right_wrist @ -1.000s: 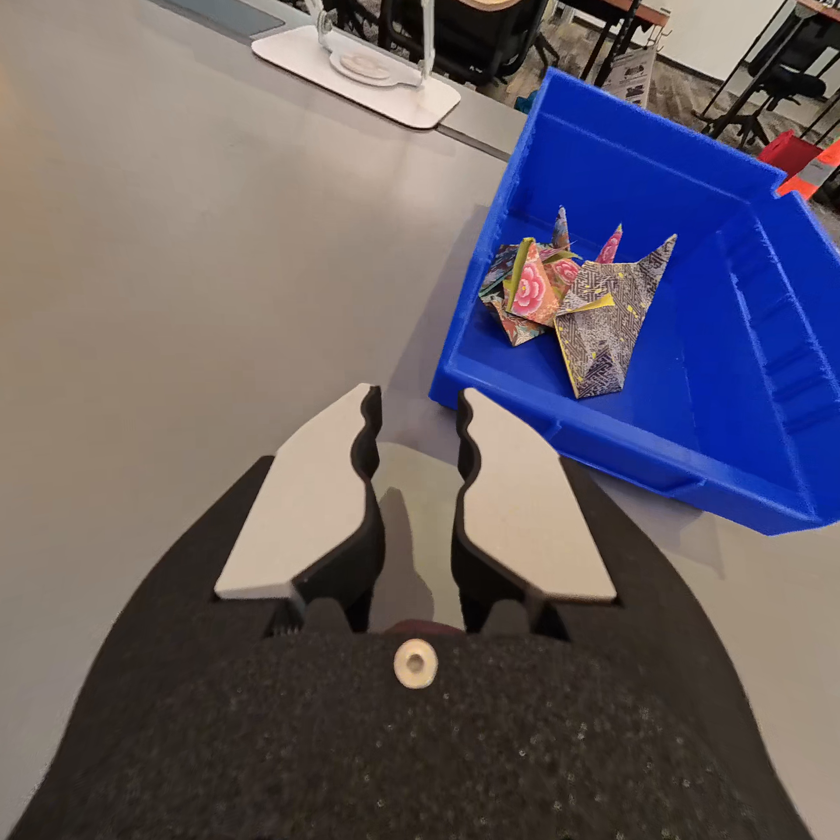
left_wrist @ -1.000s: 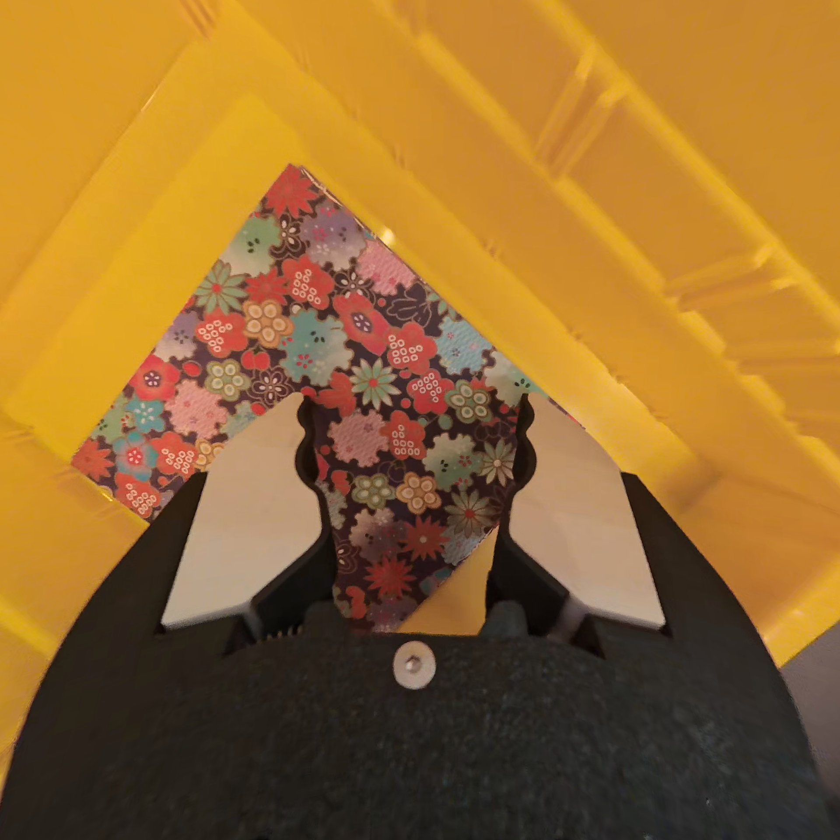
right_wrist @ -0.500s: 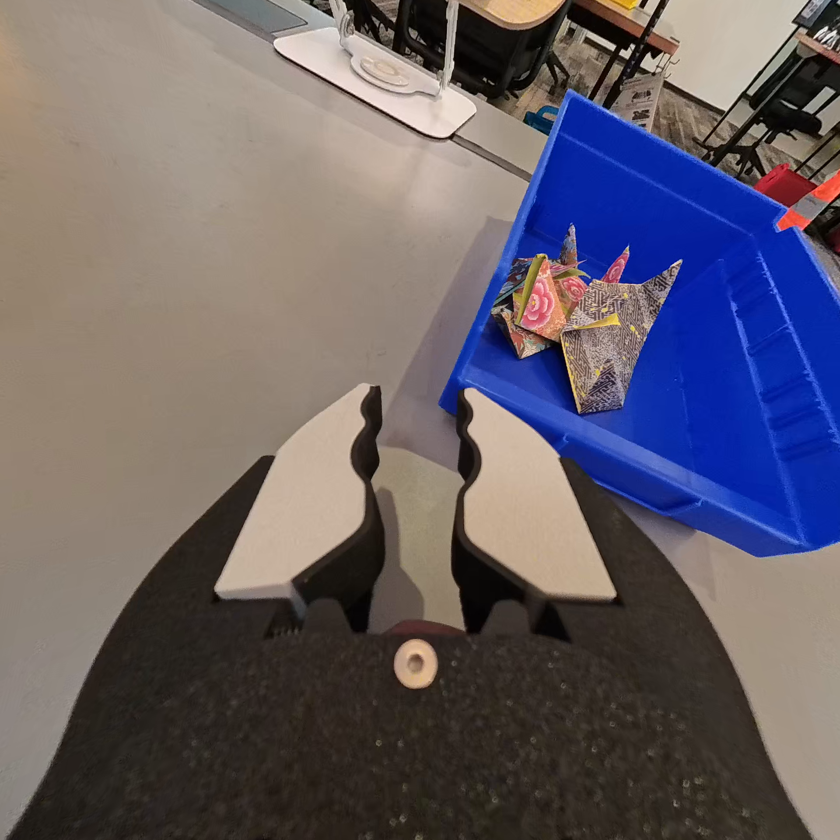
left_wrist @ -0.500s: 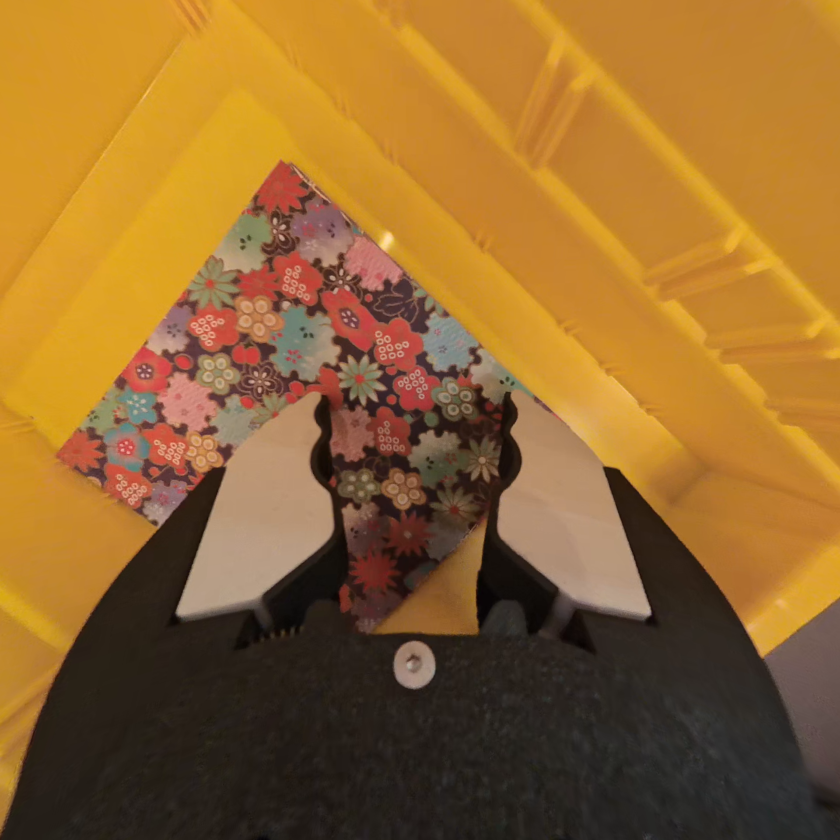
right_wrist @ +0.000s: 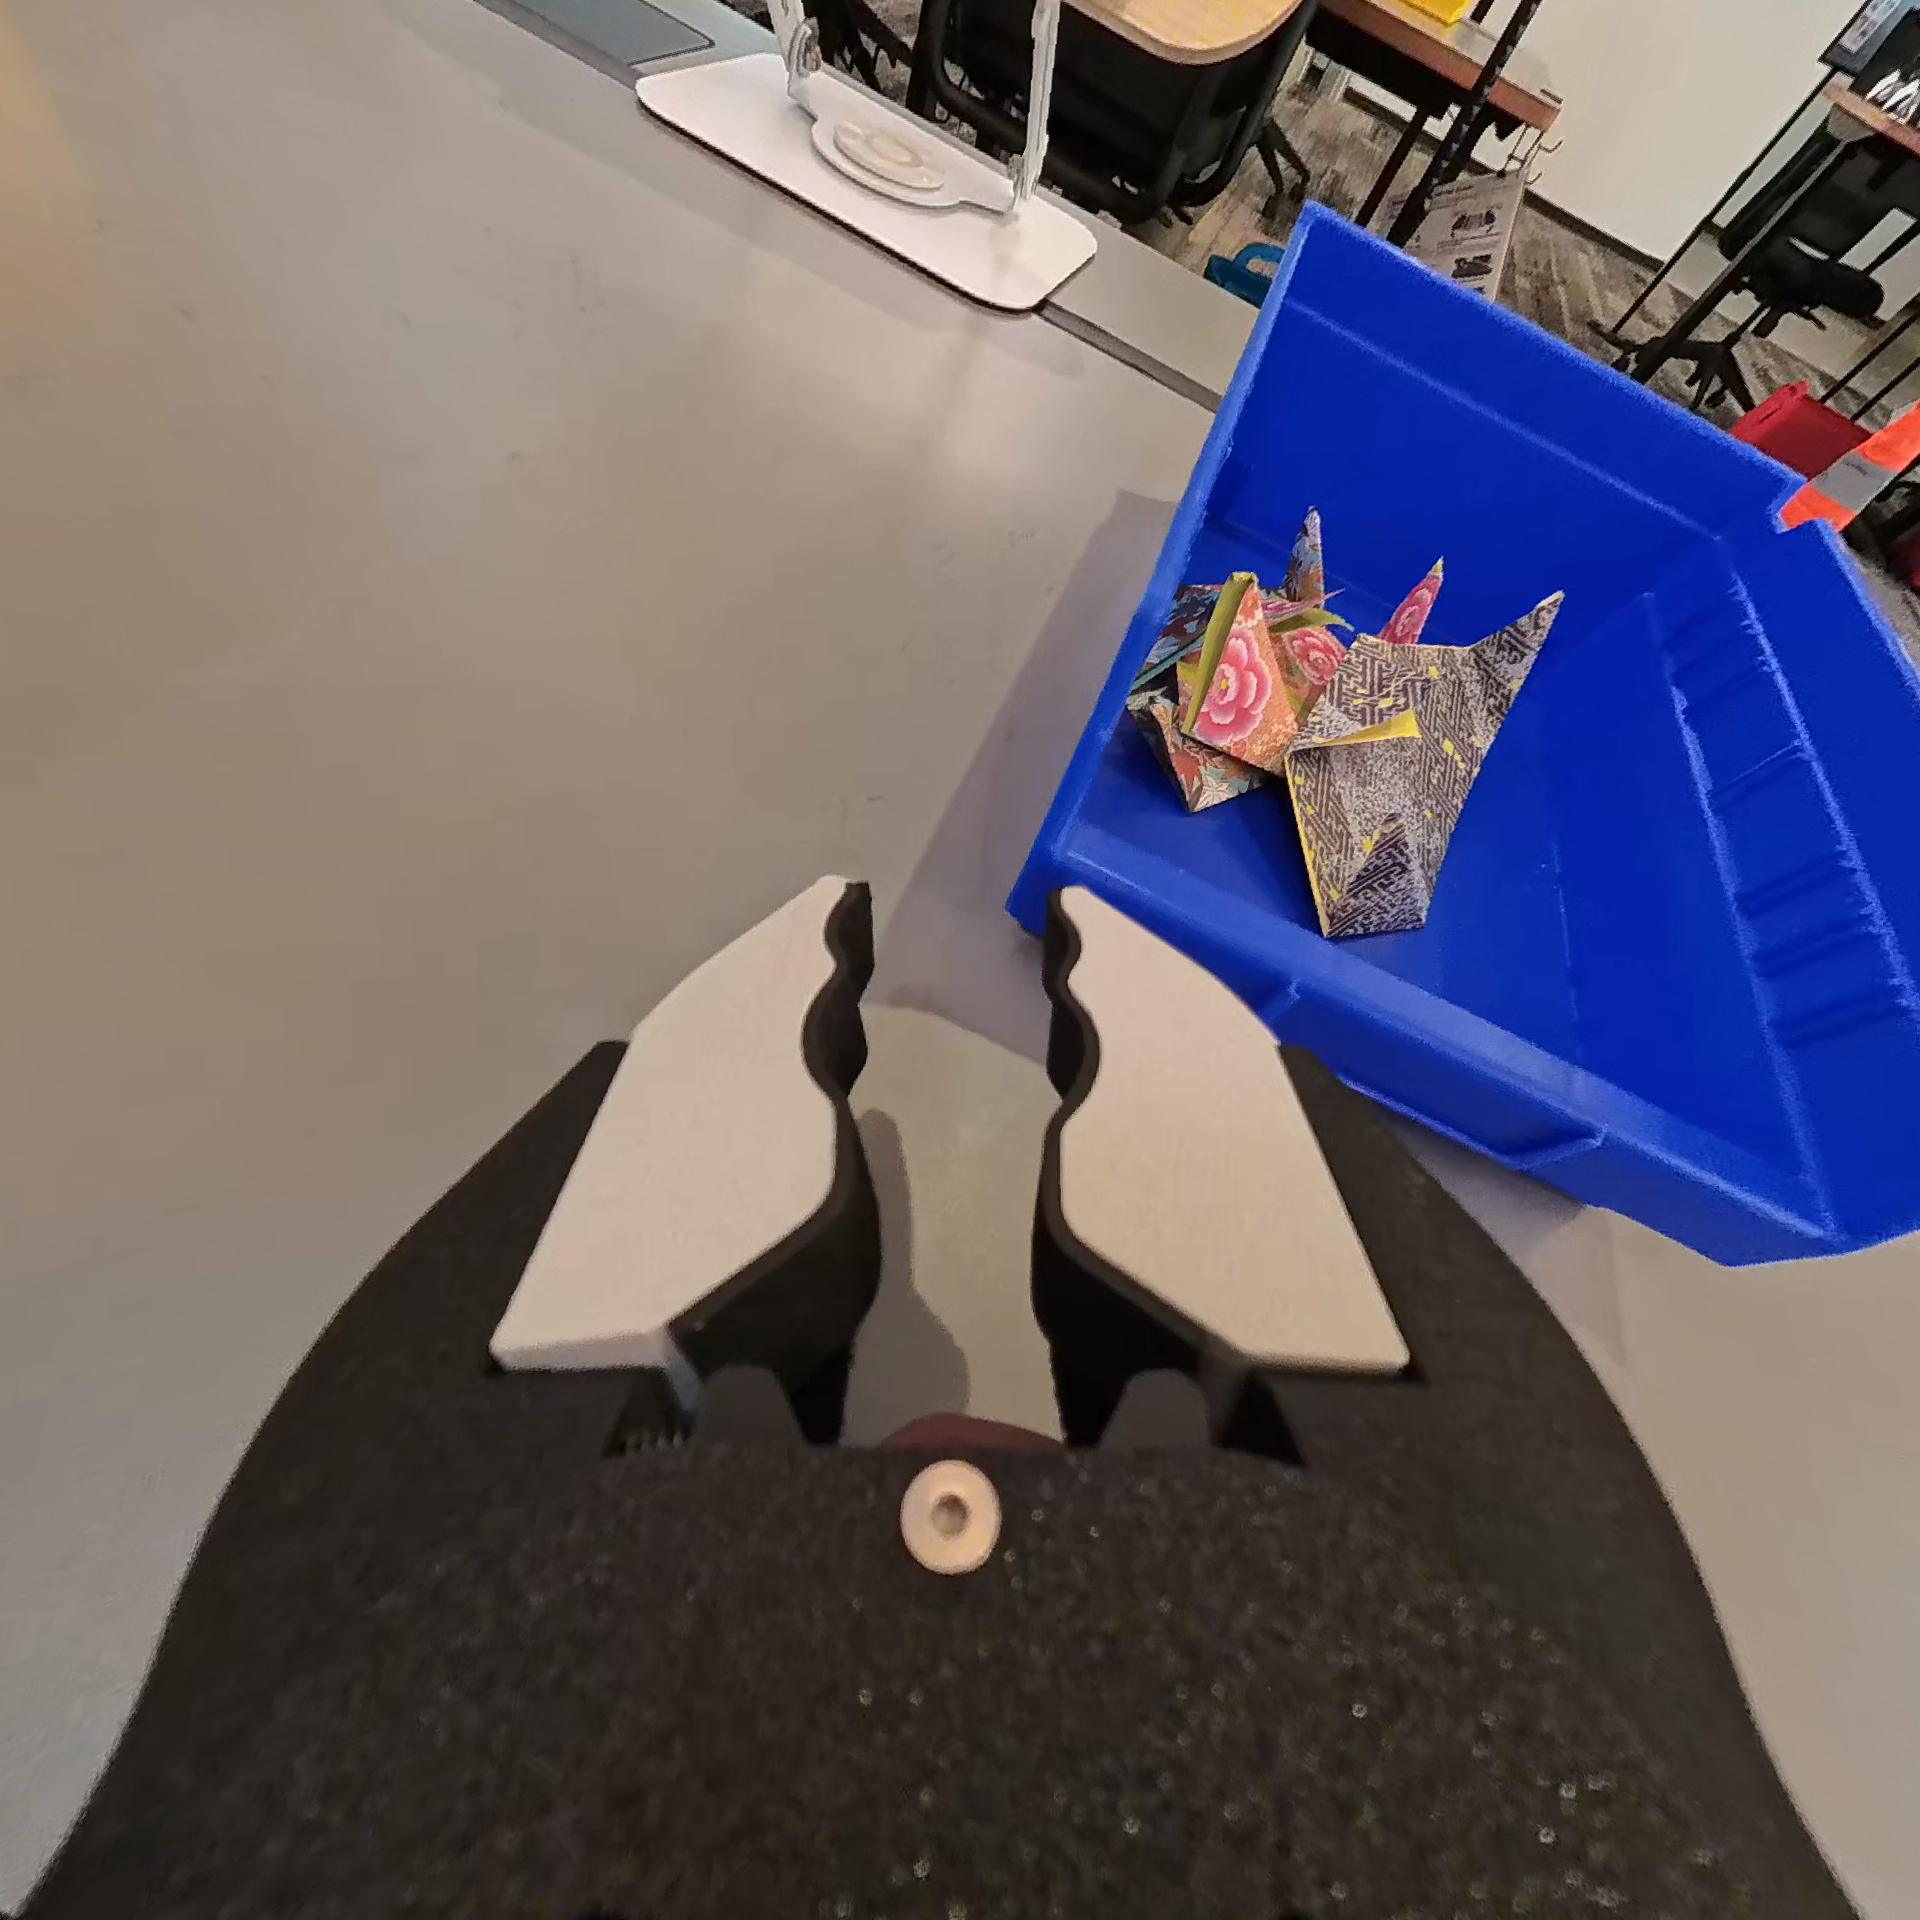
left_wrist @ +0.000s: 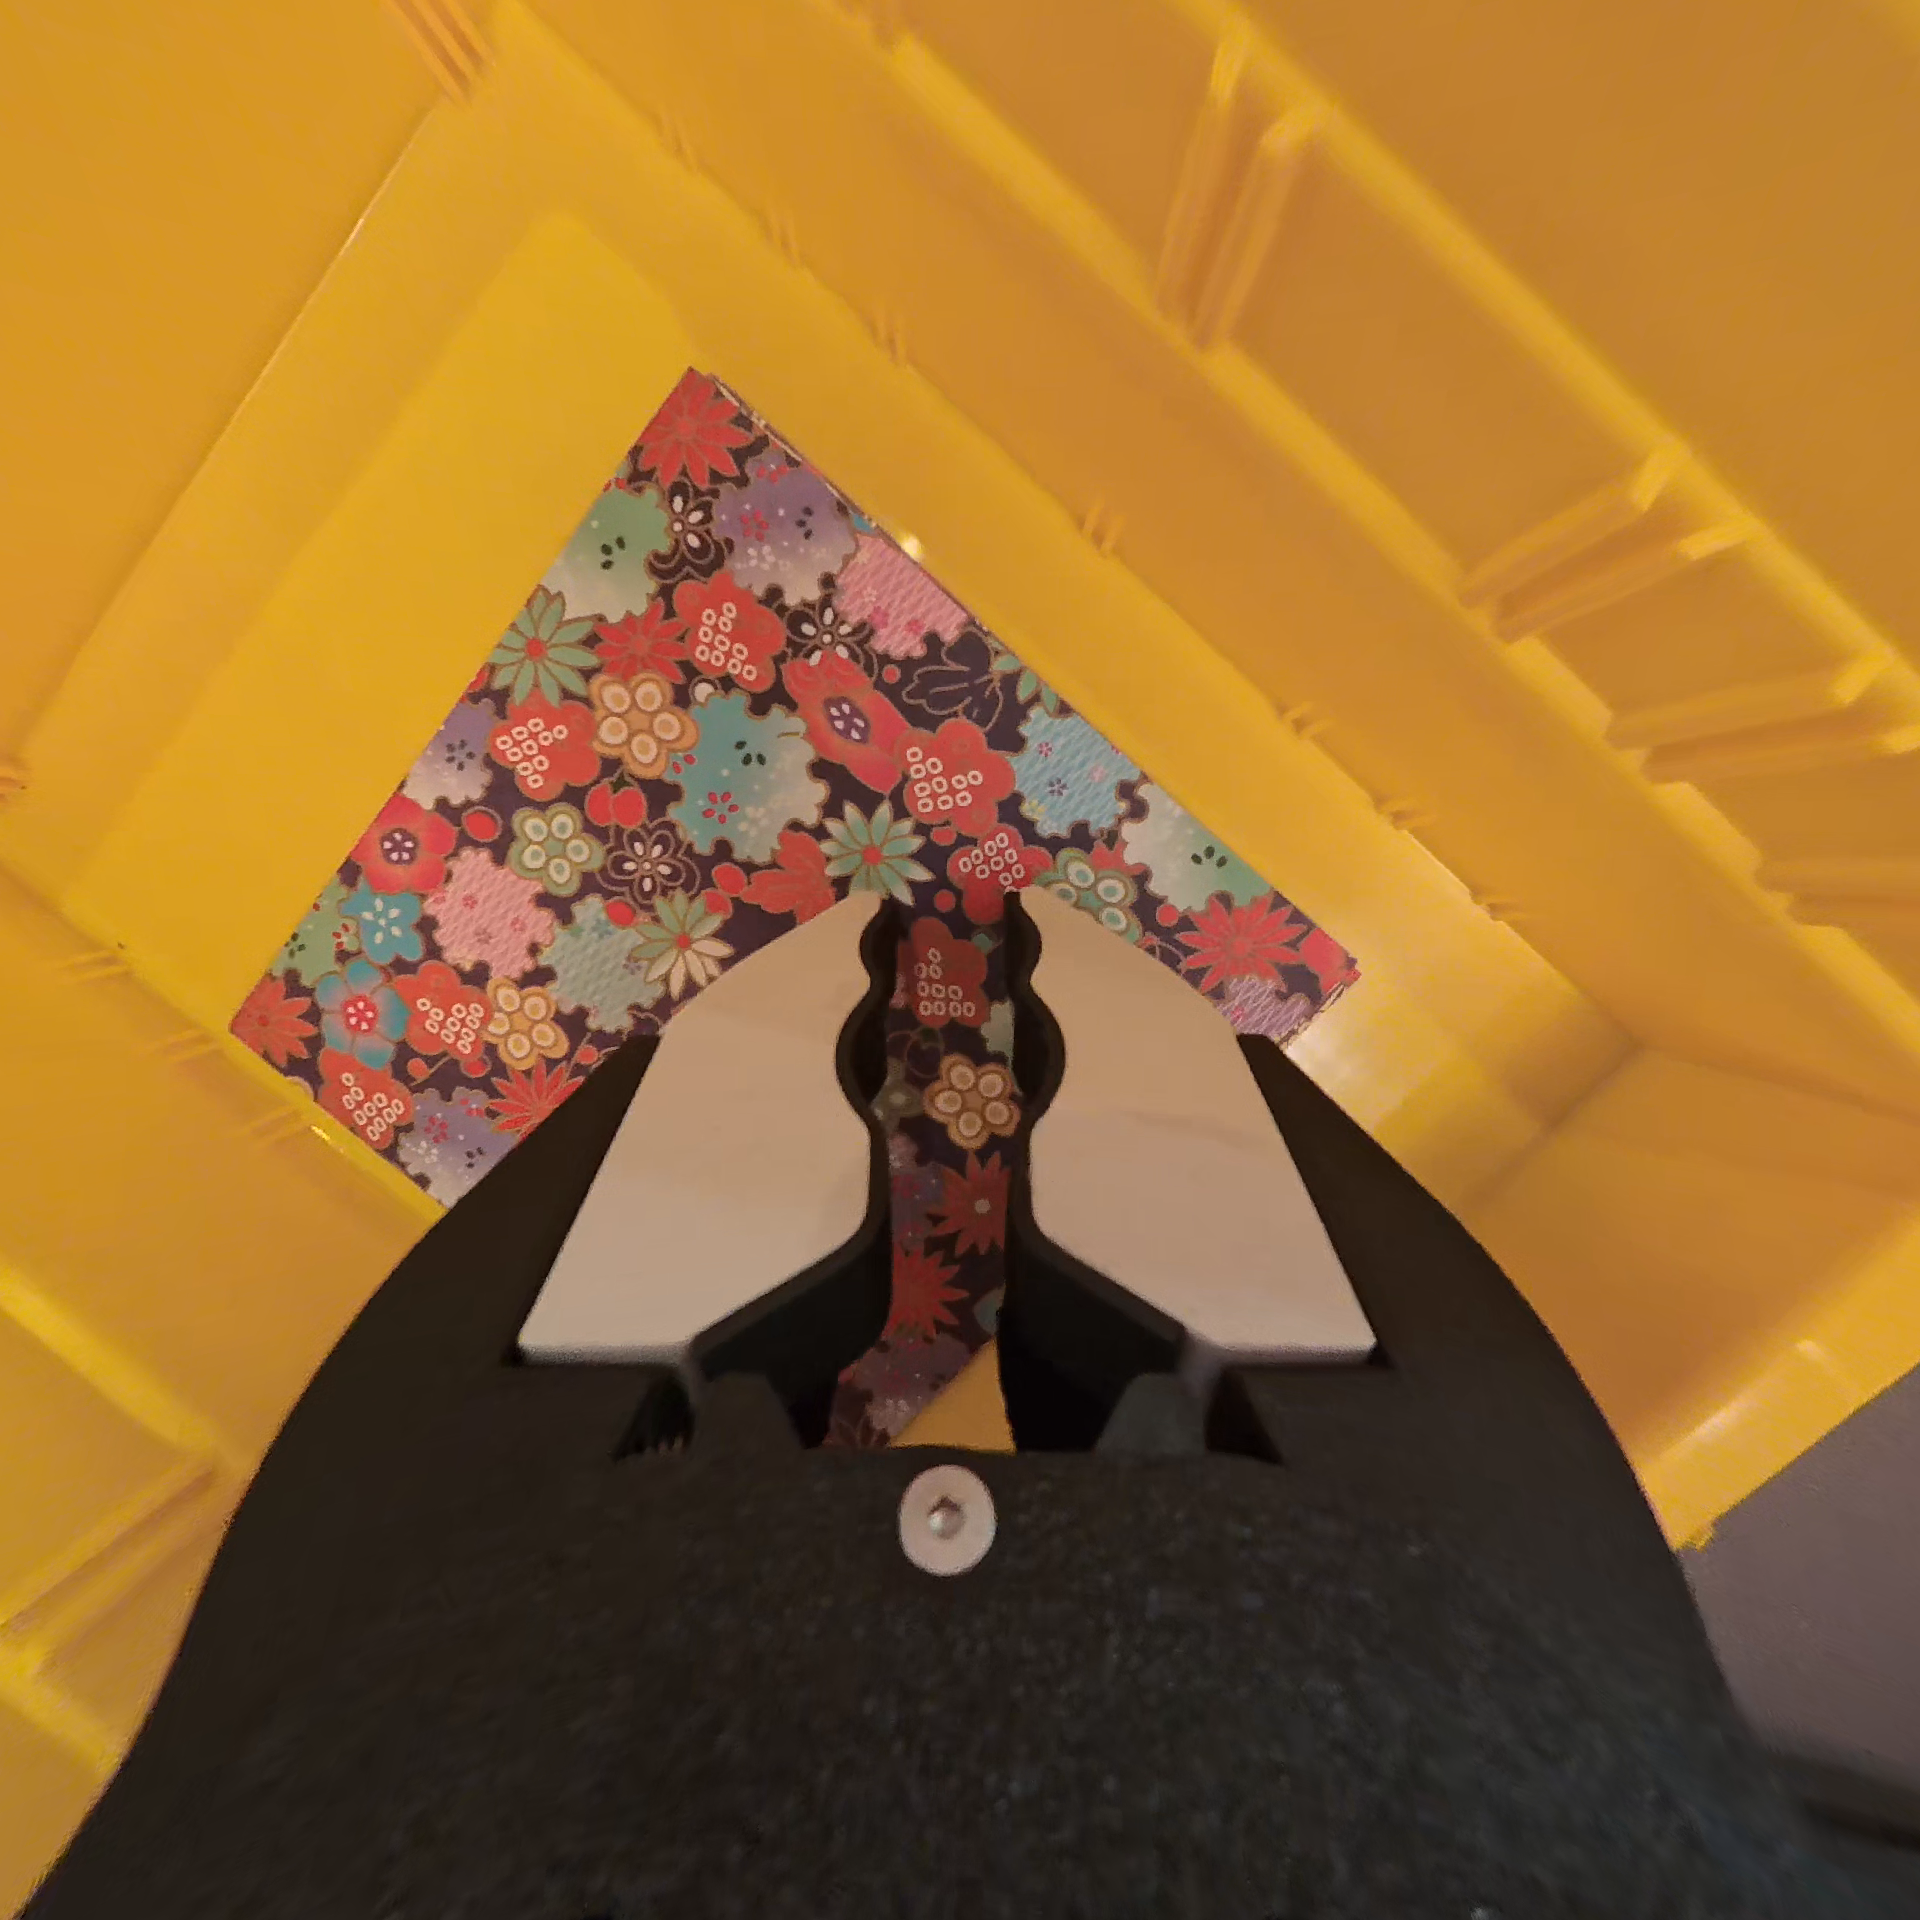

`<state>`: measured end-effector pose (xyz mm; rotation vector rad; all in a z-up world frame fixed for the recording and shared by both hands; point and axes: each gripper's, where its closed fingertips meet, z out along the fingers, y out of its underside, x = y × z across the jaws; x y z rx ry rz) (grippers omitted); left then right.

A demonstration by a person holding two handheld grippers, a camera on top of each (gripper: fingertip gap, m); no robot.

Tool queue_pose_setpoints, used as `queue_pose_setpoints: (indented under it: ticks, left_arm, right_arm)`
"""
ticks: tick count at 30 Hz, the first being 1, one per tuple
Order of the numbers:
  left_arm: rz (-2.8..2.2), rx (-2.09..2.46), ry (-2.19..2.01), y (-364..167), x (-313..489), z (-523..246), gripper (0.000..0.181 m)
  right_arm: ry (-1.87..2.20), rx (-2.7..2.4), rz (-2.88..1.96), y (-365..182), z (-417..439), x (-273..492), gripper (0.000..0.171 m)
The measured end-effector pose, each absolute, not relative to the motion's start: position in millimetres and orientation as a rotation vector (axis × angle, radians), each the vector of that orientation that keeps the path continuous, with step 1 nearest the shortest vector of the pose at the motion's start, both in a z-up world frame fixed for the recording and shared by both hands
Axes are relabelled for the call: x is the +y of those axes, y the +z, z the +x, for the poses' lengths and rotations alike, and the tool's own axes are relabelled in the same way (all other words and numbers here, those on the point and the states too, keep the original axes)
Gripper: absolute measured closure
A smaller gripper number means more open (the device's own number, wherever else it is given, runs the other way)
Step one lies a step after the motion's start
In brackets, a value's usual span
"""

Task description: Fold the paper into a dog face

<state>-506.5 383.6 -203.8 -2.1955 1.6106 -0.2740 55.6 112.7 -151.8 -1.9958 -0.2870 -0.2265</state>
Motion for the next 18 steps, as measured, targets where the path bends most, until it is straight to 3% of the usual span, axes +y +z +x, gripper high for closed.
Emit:
queue_pose_setpoints:
  ticks: [5, 6, 8, 13, 18]
  left_arm:
    - [-2.196, 1.624, -0.245, -204.0, 382.4, -506.3, 0.167]
    - [-2.210, 1.623, -0.245, -203.7, 382.2, -506.7, 0.162]
    - [-2.244, 1.607, -0.294, -200.7, 379.6, -504.9, 0.122]
    - [-2.241, 1.624, -0.271, -200.4, 382.4, -507.1, 0.111]
    - [-2.220, 1.679, -0.285, -205.6, 373.2, -505.2, 0.124]
  right_arm:
    - [-0.223, -0.298, -2.004, -155.0, 53.4, 113.4, 0.140]
    - [-0.224, -0.301, -2.004, -154.7, 52.9, 113.5, 0.140]
    - [-0.228, -0.309, -2.004, -153.6, 52.2, 113.5, 0.140]
    - [-0.225, -0.309, -2.002, -153.5, 52.1, 111.9, 0.140]
    - [-0.228, -0.314, -2.005, -154.5, 52.3, 110.4, 0.140]
